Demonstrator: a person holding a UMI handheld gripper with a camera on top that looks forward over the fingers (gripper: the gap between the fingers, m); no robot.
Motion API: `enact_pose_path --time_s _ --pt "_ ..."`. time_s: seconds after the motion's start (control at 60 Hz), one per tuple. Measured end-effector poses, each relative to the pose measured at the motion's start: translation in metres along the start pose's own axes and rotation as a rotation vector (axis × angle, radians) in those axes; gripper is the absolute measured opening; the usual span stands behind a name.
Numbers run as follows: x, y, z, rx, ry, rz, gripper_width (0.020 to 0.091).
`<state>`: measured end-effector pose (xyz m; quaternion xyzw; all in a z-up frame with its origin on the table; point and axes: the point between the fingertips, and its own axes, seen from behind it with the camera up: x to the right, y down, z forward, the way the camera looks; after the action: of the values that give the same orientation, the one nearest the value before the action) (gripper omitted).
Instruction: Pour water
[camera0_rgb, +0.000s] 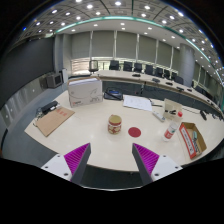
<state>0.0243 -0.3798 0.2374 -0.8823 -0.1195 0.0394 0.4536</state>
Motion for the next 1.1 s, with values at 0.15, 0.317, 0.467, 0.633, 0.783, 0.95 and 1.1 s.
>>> enact_pose_path --time_s 0.15,0.317,0.467,0.633,0.783,0.95,1.1 --pt "0.039 -0.002 0.003 0.016 0.043 0.023 0.0860" --pt "0.103 0.006 0.020 0.020 0.099 0.054 0.0859" --pt "0.183 0.022 0.049 0.021 0.175 0.077 0.0860" --pt "0.278 0.034 0.102 0.043 0.246 0.132 0.0862" --pt "0.347 0.038 0.173 0.082 0.262 0.175 0.0859" --pt "0.393 0.028 0.247 0.142 0.257 0.177 0.0851" --pt "0.406 0.019 0.290 0.193 0.237 0.178 0.0667"
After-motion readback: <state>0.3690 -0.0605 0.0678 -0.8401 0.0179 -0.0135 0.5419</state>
